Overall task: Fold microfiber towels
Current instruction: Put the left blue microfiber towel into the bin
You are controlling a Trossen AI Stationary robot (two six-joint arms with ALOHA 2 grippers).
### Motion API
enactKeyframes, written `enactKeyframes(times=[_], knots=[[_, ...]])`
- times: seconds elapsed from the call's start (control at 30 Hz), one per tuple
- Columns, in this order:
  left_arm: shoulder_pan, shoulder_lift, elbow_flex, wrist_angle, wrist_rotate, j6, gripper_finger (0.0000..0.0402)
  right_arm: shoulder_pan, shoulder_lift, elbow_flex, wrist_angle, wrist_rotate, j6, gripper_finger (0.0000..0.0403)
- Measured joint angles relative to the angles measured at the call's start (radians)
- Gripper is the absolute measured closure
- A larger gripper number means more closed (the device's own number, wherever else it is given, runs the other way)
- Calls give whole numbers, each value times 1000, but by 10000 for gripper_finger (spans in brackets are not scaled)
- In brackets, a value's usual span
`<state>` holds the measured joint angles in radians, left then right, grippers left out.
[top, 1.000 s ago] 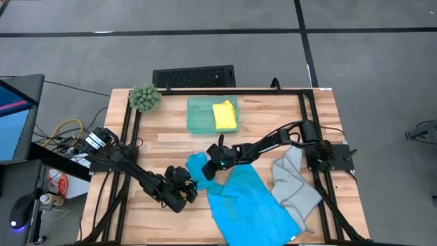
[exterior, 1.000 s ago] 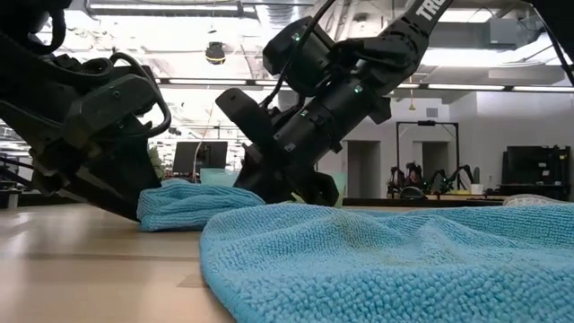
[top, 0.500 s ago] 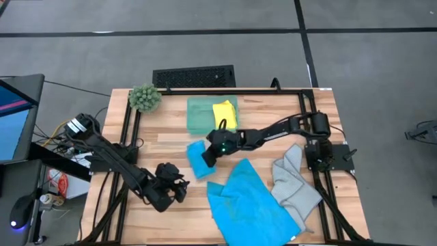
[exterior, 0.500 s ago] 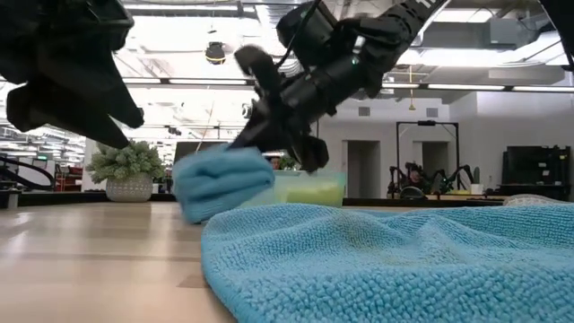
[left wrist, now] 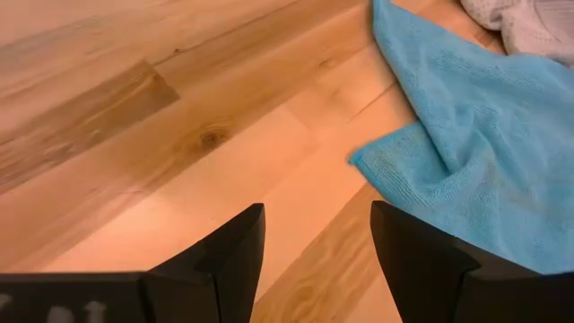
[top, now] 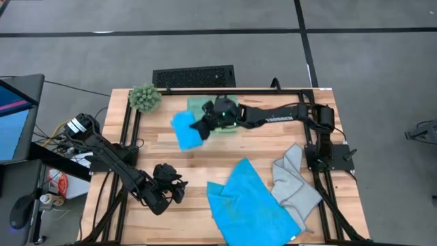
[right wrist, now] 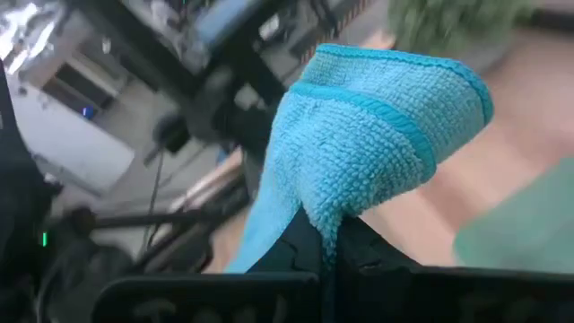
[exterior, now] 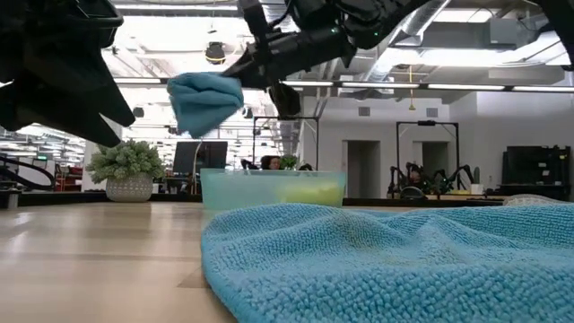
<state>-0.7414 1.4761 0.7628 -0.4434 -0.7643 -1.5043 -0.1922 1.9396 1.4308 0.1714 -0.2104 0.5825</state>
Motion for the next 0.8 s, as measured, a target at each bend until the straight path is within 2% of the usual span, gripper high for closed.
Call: enactKeyframes(times=[0.27, 0.47, 0.63, 0.8], knots=[[0, 0, 0, -49, -1, -26, 205, -116, 6, 31, 6, -32, 8, 388], [0, -1, 0, -62, -11, -27, 205, -180, 115, 9, 133, -136, 113, 386], [0, -1, 0, -67, -8, -27, 205, -214, 204, 9, 163, -157, 147, 387], [0, -1, 0, -67, -8, -27, 205, -230, 189, 14, 199, -178, 178, 386]])
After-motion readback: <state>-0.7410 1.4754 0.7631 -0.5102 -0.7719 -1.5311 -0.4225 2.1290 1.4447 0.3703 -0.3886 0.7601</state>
